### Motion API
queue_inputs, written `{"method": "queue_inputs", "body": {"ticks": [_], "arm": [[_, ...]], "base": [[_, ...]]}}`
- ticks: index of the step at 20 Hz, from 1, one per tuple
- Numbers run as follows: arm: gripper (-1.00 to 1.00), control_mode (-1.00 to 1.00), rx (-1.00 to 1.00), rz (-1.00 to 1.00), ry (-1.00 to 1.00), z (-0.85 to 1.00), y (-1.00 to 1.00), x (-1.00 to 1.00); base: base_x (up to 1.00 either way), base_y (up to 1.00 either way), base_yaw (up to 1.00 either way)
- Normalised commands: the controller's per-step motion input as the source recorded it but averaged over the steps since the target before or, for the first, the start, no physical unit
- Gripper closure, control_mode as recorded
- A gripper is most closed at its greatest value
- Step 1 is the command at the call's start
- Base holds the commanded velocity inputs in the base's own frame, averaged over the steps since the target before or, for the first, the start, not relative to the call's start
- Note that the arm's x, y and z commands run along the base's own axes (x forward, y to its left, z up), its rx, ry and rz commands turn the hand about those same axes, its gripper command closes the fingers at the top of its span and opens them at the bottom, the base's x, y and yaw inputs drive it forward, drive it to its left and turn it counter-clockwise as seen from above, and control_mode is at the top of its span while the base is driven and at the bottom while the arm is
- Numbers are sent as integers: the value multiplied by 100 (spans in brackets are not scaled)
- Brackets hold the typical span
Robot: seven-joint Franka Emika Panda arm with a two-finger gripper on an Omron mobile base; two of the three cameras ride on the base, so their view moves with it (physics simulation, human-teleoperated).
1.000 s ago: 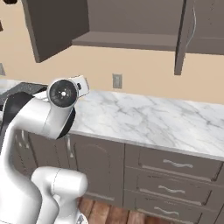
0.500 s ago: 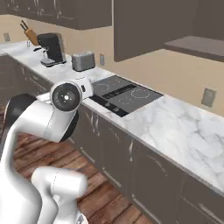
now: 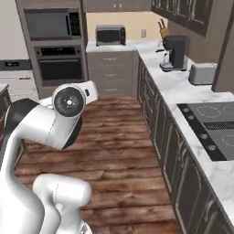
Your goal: Get the candle and the liquor from the cabinet and move them to the dining counter.
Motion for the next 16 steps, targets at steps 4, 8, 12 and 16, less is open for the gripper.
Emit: {"method": "queue_inputs", "body": {"ticks": [4, 8, 12, 16], "arm": [[100, 100, 0, 0, 0, 0, 0, 0], [100, 100, 0, 0, 0, 0, 0, 0], [100, 100, 0, 0, 0, 0, 0, 0], [100, 100, 0, 0, 0, 0, 0, 0]], "base": [[-5, 0, 100], [-5, 0, 100], [-4, 0, 100], [-4, 0, 100]]}}
